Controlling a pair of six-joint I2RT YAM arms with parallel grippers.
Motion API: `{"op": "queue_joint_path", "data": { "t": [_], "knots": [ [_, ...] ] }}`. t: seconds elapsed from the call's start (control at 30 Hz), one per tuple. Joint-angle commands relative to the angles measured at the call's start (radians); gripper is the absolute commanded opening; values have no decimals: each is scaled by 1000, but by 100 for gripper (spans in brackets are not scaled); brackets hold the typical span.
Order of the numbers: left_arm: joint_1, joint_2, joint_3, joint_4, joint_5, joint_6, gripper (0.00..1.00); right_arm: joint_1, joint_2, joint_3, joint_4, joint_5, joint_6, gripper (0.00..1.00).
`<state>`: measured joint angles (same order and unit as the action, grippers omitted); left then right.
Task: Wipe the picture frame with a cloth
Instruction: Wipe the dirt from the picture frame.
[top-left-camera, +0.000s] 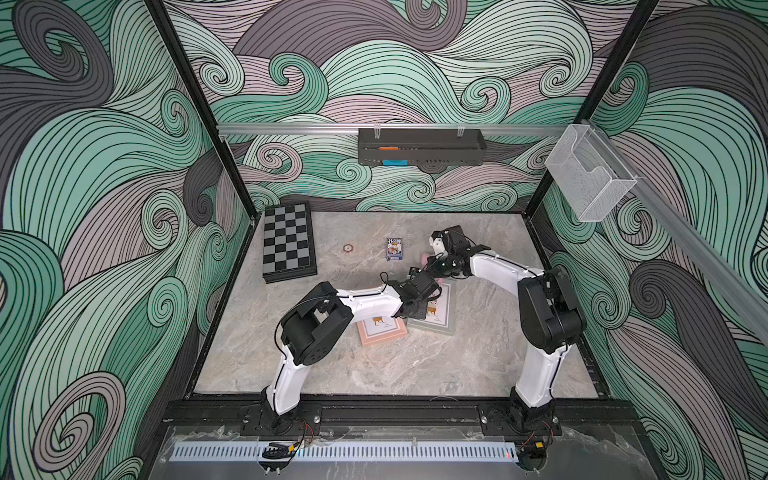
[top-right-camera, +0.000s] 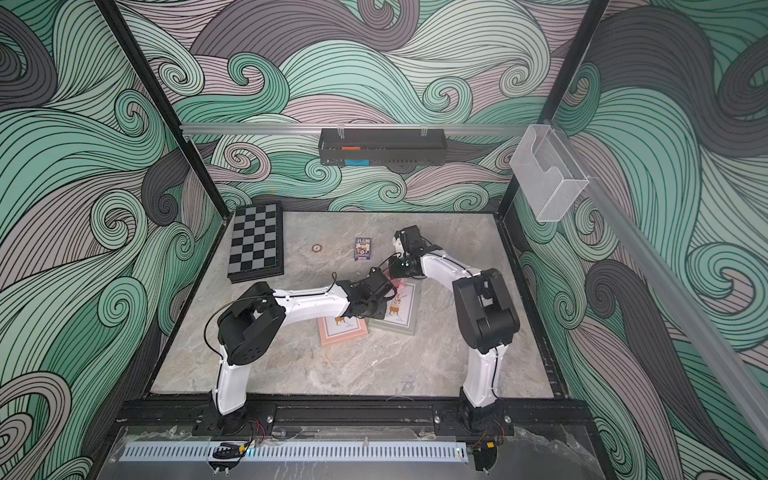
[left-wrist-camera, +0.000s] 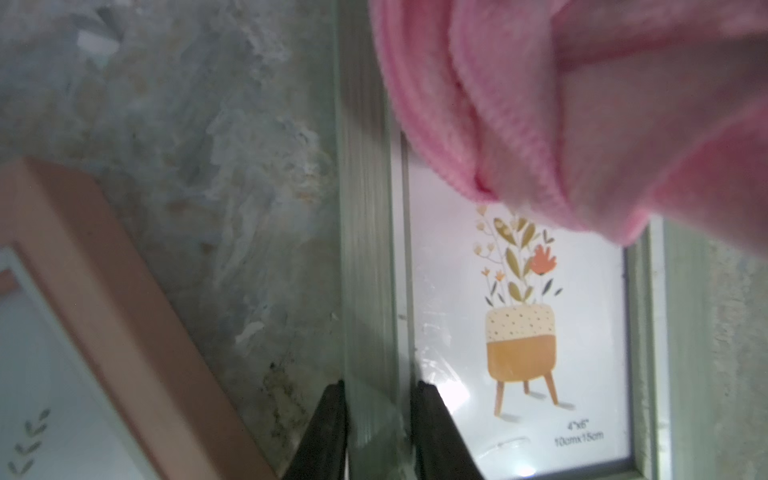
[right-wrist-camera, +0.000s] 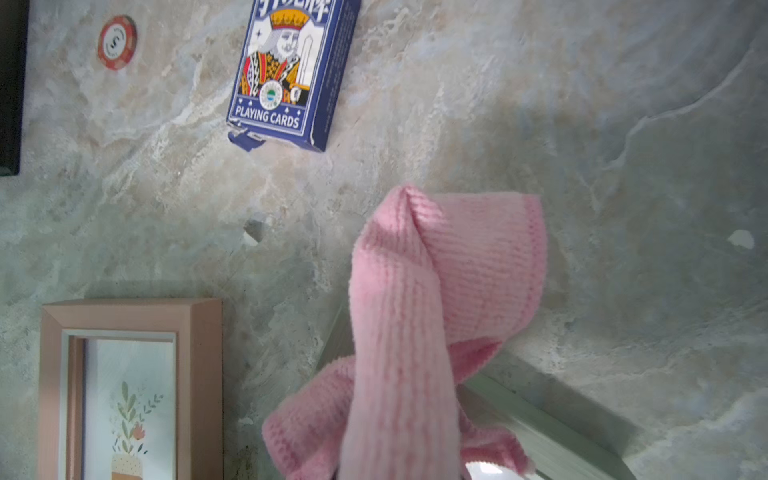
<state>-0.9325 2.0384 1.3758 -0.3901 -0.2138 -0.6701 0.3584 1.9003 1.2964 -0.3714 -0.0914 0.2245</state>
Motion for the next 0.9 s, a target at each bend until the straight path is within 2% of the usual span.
{"op": "queue_joint_path", "data": {
  "t": [0.0,0.13,0.27,0.4,0.67,0.77,0.87],
  "knots": [
    [-23,-9,18,-189,-91,-96,10,25,19,-12,-27,39,-11,0],
    [-45,-19,18,-263,-148,-176,9,-33,17,-35,-88,112,-8,0],
    [-46,-27,-2,-258,-150,-208,10,-85,-74,-103,-118,209,-11,0],
    [-47,-30,-13,-226,-124,-204,9,-69,-94,-73,-130,120,-14,0],
    [-48,-24,-8,-202,-107,-218,9,61,91,134,-156,1,11,0],
    [-49,-21,-3,-206,-107,-230,9,54,132,145,-156,21,14,0],
    [-48,-36,-10,-211,-125,-238,10,4,101,83,-157,70,13,0]
  ]
}}
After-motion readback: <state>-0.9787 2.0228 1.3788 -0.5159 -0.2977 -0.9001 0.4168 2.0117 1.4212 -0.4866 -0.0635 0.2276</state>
